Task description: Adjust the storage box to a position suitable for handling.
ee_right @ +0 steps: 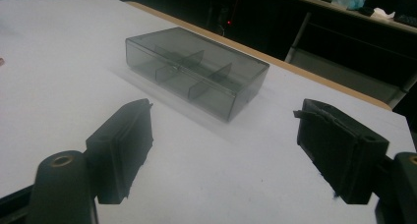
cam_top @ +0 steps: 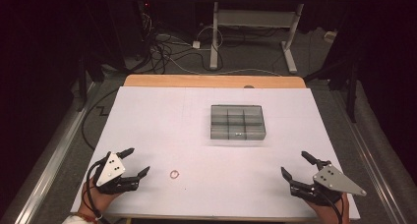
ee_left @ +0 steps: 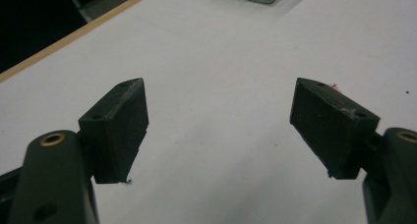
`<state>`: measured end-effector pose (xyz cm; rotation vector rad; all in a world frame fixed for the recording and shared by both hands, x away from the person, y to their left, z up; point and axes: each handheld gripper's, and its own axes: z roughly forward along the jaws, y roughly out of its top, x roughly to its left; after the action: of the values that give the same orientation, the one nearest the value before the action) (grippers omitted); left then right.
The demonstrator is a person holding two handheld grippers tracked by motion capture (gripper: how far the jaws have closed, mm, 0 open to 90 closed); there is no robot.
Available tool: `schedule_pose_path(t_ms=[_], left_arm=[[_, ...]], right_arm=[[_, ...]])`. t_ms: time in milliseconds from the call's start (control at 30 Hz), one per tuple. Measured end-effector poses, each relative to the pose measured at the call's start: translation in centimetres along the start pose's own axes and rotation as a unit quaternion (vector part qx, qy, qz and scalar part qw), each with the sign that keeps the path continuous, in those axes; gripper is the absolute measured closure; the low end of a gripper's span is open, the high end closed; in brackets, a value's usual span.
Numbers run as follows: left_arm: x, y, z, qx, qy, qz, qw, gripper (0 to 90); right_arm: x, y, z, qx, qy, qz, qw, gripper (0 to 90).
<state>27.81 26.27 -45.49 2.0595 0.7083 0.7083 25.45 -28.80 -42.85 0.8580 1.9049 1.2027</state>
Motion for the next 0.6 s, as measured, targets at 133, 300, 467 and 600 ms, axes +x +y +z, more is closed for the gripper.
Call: schedule_pose_path(t_ms=[133, 300, 467, 600], left_arm=[[-0.3, 0.2, 0.4, 0.004, -0.008, 0.002, 1.0, 22.3], [-0.5, -0.1, 1.1, 0.028, -0.017, -0.01, 0.9994, 23.0], [0.0, 0.6, 2.7, 0.05, -0.033, -0.031, 0.9977, 49.5], [1.2, 2.8, 5.9, 0.079, -0.043, -0.037, 0.9953, 73.8]], right_arm=[[-0.1, -0.1, -0.2, 0.0, -0.005, 0.002, 1.0, 23.0], [-0.2, -0.1, -0.1, -0.002, -0.009, 0.001, 1.0, 27.5], [-1.1, -0.3, 0.5, 0.009, -0.021, 0.014, 0.9996, 54.7], [-2.7, -0.2, 2.0, 0.05, -0.022, 0.008, 0.9985, 86.5]])
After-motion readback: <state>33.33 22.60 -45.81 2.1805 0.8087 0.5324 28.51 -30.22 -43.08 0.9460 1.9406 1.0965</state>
